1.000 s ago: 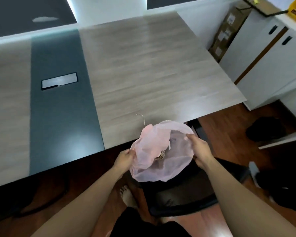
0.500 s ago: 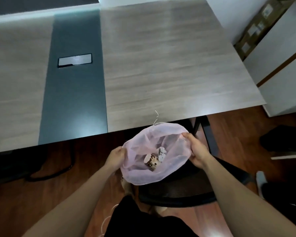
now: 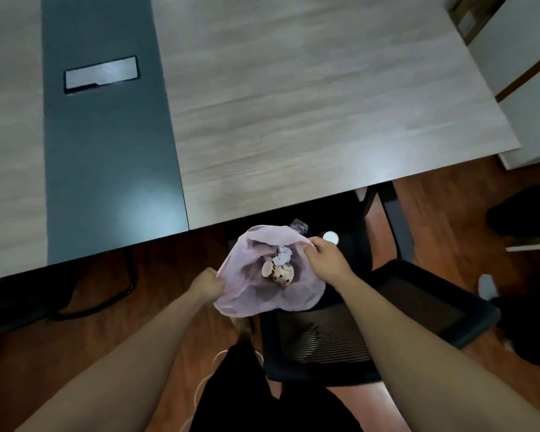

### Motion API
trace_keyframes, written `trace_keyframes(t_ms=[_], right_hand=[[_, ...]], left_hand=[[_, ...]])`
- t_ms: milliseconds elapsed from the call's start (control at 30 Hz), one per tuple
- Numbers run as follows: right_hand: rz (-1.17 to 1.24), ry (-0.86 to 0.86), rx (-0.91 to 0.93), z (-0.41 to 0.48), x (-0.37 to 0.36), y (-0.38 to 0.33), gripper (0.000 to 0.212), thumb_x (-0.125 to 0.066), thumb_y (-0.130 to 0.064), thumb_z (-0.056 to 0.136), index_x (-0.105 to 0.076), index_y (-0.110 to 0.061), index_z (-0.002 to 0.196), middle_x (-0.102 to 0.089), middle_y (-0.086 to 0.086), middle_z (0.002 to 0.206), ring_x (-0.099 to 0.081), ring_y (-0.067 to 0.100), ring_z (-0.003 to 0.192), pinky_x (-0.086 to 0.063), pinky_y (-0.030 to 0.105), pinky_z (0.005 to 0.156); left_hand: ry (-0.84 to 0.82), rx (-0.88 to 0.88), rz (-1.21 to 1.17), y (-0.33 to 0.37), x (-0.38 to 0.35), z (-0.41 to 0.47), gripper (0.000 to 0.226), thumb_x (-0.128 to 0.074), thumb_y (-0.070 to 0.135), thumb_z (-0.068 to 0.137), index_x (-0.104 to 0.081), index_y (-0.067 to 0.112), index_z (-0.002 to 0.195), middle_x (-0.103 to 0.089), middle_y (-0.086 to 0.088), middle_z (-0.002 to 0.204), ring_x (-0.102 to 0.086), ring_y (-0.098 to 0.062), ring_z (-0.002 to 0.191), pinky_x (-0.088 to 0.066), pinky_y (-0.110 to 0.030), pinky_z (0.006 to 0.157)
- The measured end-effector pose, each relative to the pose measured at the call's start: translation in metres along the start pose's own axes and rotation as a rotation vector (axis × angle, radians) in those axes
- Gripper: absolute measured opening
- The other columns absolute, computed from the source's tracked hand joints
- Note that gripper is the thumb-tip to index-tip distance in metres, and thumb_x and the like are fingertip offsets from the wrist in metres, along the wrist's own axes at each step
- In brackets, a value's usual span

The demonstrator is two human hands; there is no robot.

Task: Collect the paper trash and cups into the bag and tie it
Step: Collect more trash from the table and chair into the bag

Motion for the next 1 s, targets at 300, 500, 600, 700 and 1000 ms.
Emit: trace_keyframes(t_ms=[300,500,600,700,1000], right_hand=[[-0.023,0.048,-0.095,0.059,-0.036,0.029,0.029,-0.054,-0.023,0.109,-0.068,0.001,0.098,-0.072,0.018,0.094,-0.063,0.028,0.084,-0.043,0.032,0.067],[-0.070,-0.002,-0.086,0.087,-0.050,0.050,0.034,-0.056,-0.022,0.110,-0.059,-0.021,0.076,-0.059,-0.003,0.073,-0.055,0.014,0.070,-0.040,0.027,0.060],[-0.105,-0.037,-0.115,0.101,-0.062,0.069,0.031,-0.056,-0.023,0.108,-0.063,-0.020,0.078,-0.064,0.000,0.077,-0.059,0.020,0.073,-0.044,0.029,0.063],[-0.138,-0.073,-0.195,0.112,-0.077,0.093,0.028,-0.057,-0.027,0.108,-0.069,-0.012,0.087,-0.069,0.008,0.084,-0.062,0.026,0.080,-0.044,0.031,0.062],[-0.075,-0.036,-0.211,0.124,-0.070,0.123,0.040,-0.076,-0.060,0.096,-0.078,-0.021,0.105,-0.074,-0.002,0.081,-0.068,0.017,0.068,-0.047,0.021,0.054]], left_hand=[[0.347,-0.297,-0.268,0.024,0.005,0.013,0.058,-0.043,0.055,0.095,-0.054,0.027,0.145,-0.069,0.003,0.125,-0.067,-0.018,0.112,-0.056,-0.044,0.098],[0.289,-0.520,-0.054,0.053,-0.034,0.043,0.046,-0.045,0.069,0.105,-0.052,0.037,0.137,-0.069,0.009,0.125,-0.068,-0.014,0.109,-0.058,-0.038,0.087],[0.369,-0.432,-0.051,0.046,-0.048,0.074,0.035,-0.038,0.054,0.105,-0.053,0.024,0.094,-0.064,-0.002,0.081,-0.065,-0.027,0.074,-0.053,-0.042,0.065],[0.464,-0.218,-0.153,0.030,-0.046,0.104,0.036,-0.047,0.044,0.106,-0.055,0.017,0.084,-0.069,-0.014,0.083,-0.068,-0.040,0.079,-0.050,-0.038,0.065],[0.508,-0.289,-0.118,0.016,-0.022,0.133,0.050,-0.058,0.032,0.108,-0.037,0.019,0.064,-0.046,0.003,0.057,-0.050,-0.025,0.057,-0.037,-0.037,0.058]])
Point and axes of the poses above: each hand's wrist, its own z-axis towards the middle knuckle, its own x-axis out of the back of the hand, y = z × x, the point moved 3 cm from there along z, towards the middle knuckle
